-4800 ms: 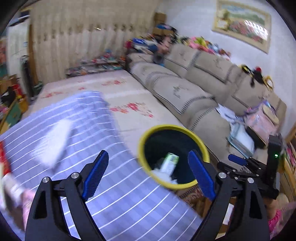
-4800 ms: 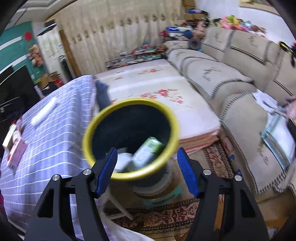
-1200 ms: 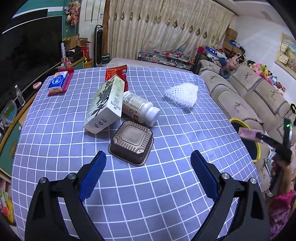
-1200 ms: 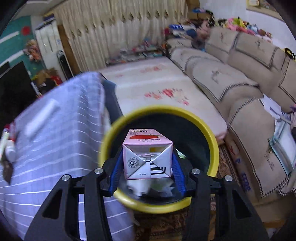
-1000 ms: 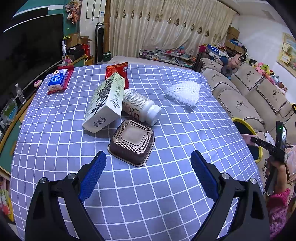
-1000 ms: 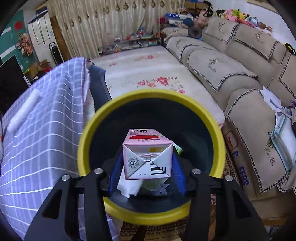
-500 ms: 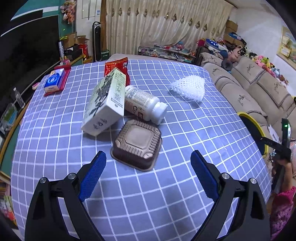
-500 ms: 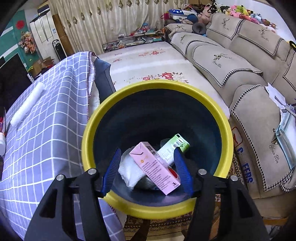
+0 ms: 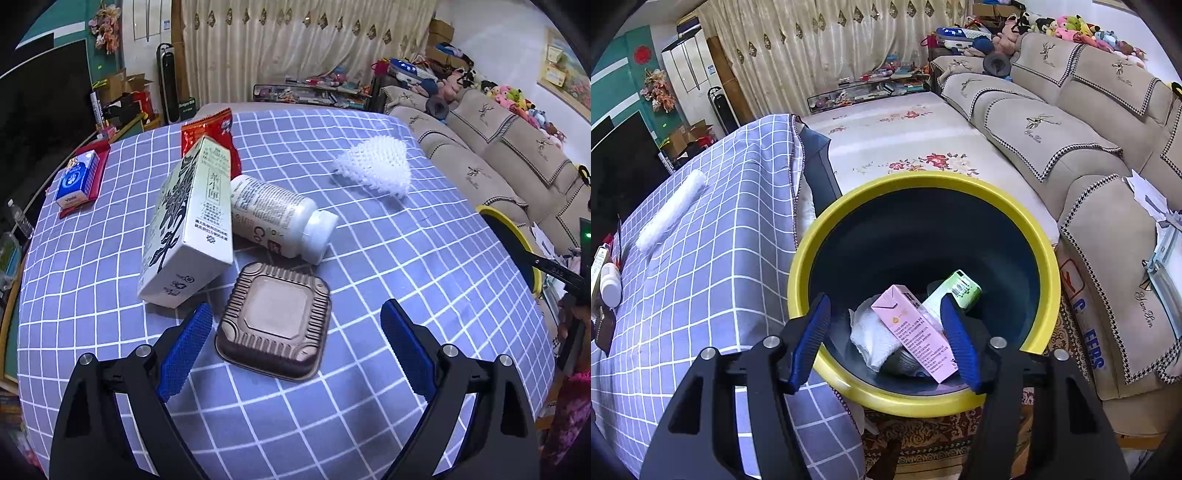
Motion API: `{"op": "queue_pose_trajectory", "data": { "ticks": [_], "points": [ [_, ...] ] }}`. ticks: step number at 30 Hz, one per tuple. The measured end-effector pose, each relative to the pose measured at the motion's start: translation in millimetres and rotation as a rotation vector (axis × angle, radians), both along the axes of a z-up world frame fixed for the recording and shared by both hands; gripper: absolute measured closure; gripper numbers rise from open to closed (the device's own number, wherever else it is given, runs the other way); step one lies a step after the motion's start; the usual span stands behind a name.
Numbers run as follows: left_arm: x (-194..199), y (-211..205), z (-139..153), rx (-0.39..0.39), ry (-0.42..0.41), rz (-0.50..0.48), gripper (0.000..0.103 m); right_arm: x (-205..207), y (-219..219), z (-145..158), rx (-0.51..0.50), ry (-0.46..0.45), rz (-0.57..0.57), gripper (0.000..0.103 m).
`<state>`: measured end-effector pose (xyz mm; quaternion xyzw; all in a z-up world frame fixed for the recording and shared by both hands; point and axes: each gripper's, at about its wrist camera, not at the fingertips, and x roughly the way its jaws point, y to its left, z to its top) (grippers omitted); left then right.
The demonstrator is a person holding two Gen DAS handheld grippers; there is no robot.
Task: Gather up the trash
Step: 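Grasp the brown square plastic tray with the left gripper, then carry the brown tray into the bin and open the left gripper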
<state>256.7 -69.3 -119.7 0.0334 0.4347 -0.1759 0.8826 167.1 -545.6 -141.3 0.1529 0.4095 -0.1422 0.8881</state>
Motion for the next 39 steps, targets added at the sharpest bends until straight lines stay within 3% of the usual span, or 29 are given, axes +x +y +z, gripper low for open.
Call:
{"op": "queue_pose_trajectory", "data": {
  "ticks": [6,16,21,26,34,39],
  "points": [
    [11,0,-11,0.026,0.021,-0.001,0.012,2,3,-3,0.006,0.004,0.013,0.044],
    [17,1,-19,0.030,0.035,0.003,0.034,6,10,-9,0.010,0.020,0.039,0.044],
    [12,-6,-19,0.071,0.010,-0.006,0.038,5,10,-7,0.011,0.012,0.043,0.044],
    [0,-14,-4,0.044,-0.014,-0.029,0.041,-2,8,4,0.011,-0.016,0.036,0.044],
    [-19,-61,35,0.024,-0.079,-0.145,0.041,-22,-5,23,0.011,-0.072,0.015,0.043],
    [-24,-123,49,0.007,-0.096,-0.277,0.040,-42,-23,33,0.001,-0.100,-0.016,0.043]
  ]
}}
